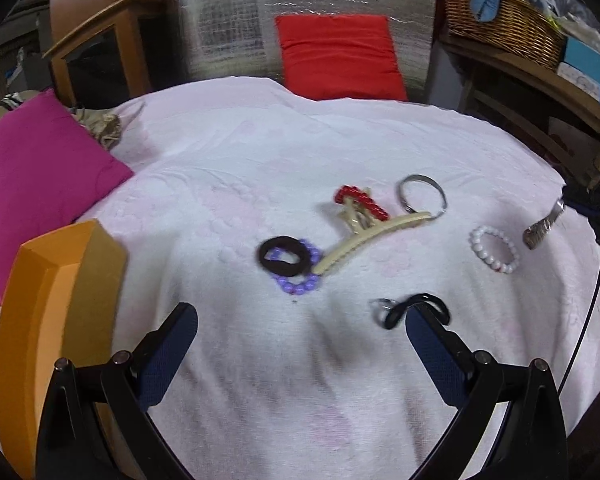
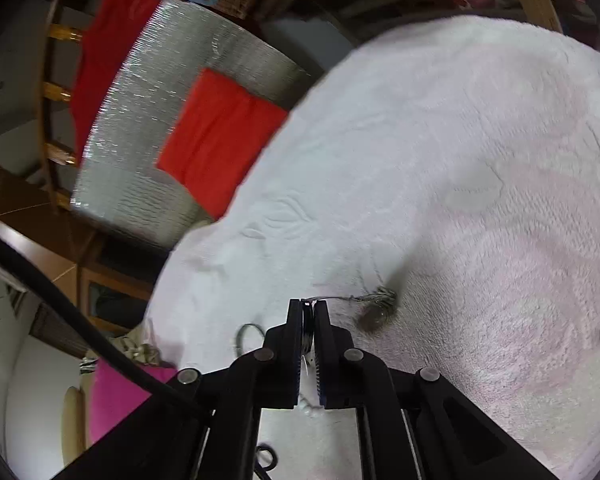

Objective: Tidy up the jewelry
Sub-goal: 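Grasp the black figure-eight hair tie with the left tool while the right tool grasps the silver watch, then carry the hair tie and the watch over the orange box with both tools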

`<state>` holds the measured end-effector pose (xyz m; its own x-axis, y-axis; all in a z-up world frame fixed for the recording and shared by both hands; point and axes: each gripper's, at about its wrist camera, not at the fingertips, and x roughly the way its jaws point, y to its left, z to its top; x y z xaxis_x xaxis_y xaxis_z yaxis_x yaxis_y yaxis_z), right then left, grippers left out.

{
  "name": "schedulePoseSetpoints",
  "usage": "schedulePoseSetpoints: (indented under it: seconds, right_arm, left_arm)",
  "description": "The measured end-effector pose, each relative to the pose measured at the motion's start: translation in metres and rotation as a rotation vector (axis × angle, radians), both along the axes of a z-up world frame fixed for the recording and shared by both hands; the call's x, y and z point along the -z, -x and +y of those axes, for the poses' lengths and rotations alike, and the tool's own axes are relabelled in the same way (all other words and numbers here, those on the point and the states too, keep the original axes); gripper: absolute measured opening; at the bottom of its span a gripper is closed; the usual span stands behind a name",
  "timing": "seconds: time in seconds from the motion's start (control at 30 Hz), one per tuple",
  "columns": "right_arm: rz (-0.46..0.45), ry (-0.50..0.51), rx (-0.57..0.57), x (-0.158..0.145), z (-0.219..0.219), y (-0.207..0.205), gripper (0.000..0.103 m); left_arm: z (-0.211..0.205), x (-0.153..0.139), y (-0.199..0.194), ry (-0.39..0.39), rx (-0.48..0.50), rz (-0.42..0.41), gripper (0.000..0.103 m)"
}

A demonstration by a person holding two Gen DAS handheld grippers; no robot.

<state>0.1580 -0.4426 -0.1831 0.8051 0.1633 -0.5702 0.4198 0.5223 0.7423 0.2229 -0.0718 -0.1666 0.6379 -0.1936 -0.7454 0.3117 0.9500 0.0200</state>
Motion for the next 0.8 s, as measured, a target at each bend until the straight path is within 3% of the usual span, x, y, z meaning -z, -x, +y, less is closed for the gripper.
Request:
schedulePoseSetpoints:
  seconds: [0.23,0.4,0.5,0.53,0.57,0.6,0.63,0.67,0.77,0.8]
  right_arm:
    - [-0.045,0.029,-0.033,-0.009,0.002,0.004,0.004]
    - [-0.022,0.027,-0.022,-0.006,-0.006,0.006,0.004]
    - [0.048,-0.009,-0.001,0.004,-0.019,0.004,0.009]
    - [0.065,-0.024,-0.003,0.008,-0.022,0.004,0.016]
    - [0.084,-0.044,-0.003,0.013,-0.026,0.003,0.024]
    - [0.102,-0.055,0.003,0.018,-0.03,0.002,0.042]
    - [0.113,-0.054,0.007,0.021,-0.032,0.001,0.055]
    - [0.114,-0.049,0.012,0.022,-0.033,0.0,0.055]
    - [0.142,-0.039,-0.01,0.028,-0.028,-0.008,0.055]
    - [0.16,-0.039,-0.021,0.031,-0.024,-0.012,0.055]
  left_arm:
    - [-0.039,0.009,0.005,0.031,0.102,0.041,0.103]
    - [-0.057,0.021,-0.001,0.012,0.089,0.058,0.103]
    - [-0.068,0.03,-0.005,0.008,0.095,0.076,0.103]
    - [-0.071,0.034,-0.007,-0.001,0.092,0.083,0.102]
    - [-0.073,0.037,-0.009,-0.001,0.091,0.093,0.095]
    - [-0.074,0.039,-0.011,0.005,0.09,0.104,0.074]
    - [-0.075,0.042,-0.013,0.016,0.093,0.122,0.061]
    - [-0.074,0.047,-0.017,0.042,0.098,0.155,0.042]
    - [-0.074,0.053,-0.022,0.067,0.091,0.172,0.036]
    - [-0.074,0.052,-0.022,0.069,0.094,0.166,0.027]
